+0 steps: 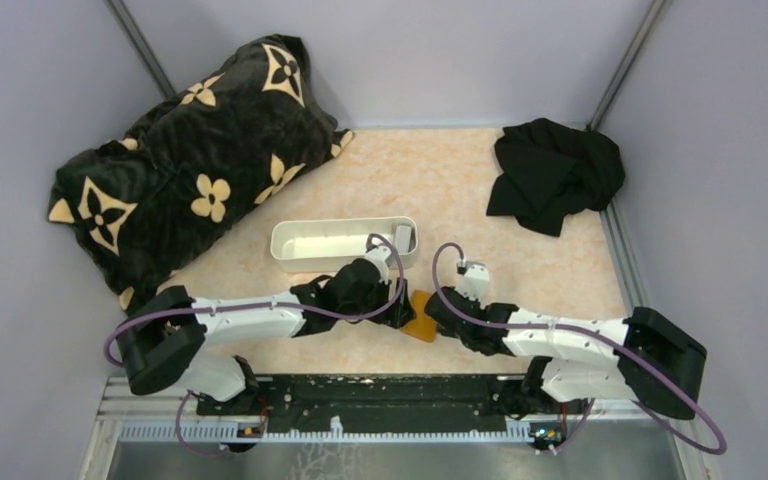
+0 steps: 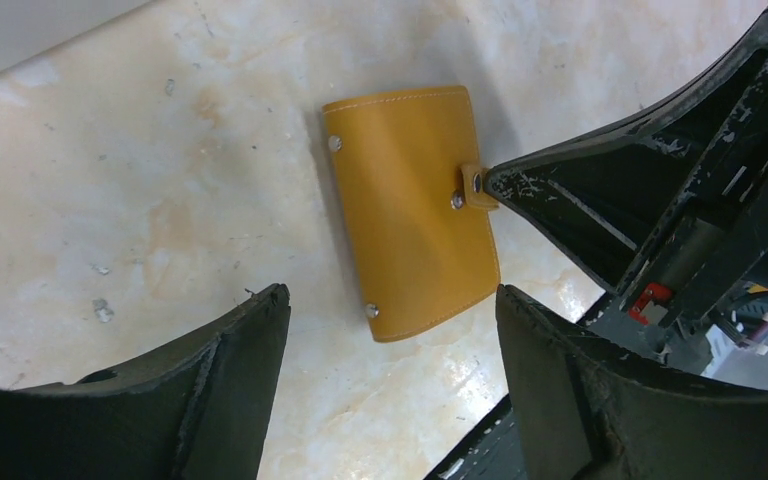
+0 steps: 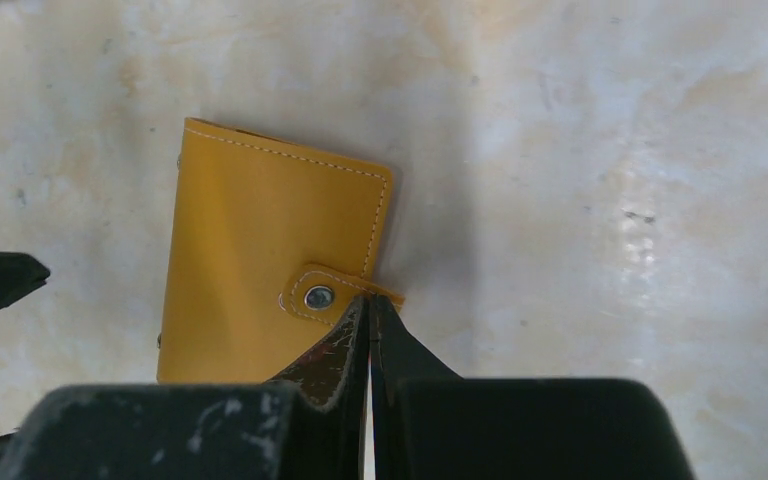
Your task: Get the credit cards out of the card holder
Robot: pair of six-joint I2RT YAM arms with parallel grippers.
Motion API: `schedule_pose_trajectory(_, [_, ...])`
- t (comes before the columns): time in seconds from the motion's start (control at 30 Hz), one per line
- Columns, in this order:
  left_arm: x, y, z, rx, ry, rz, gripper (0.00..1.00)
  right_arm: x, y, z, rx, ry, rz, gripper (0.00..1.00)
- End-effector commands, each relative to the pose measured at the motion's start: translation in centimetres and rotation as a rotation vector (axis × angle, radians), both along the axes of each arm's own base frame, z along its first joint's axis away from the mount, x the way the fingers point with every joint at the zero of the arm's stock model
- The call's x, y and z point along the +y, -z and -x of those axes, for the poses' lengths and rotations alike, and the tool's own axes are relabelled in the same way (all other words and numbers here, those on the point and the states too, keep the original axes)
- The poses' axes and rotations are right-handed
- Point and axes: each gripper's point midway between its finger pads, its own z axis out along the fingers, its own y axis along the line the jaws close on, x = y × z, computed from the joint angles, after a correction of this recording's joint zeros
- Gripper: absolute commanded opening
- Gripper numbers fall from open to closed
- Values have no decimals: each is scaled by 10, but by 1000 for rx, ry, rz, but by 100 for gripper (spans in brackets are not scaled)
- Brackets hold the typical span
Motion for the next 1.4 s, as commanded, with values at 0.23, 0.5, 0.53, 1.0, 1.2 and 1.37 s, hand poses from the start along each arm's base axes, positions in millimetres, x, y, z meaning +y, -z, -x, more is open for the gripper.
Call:
schedule_pose_trajectory(0.23, [24,-2,-18,-16,-102,-50,72,67,-58,-43,-136,-178,-3,28])
schedule_pose_trajectory(0.5, [69,-9,-24,-22,-278,-117,31,100,-59,-42,-119,-253,82,51])
schedule_pose_trajectory(0.53, [73,-13,-24,-30,-288,-100,40,102,-52,-41,-105,-253,108,51])
schedule_pose_trajectory(1.0, [101,-31,-28,-100,-318,-13,90,105,-57,-31,-117,-197,130,48])
schedule_pose_trajectory(1.2, [101,-27,-26,-80,-324,-11,92,87,-63,-30,-125,-174,184,55])
schedule_pose_trajectory(1.37, [102,-29,-26,-89,-322,-7,92,78,-50,-25,-94,-165,216,56])
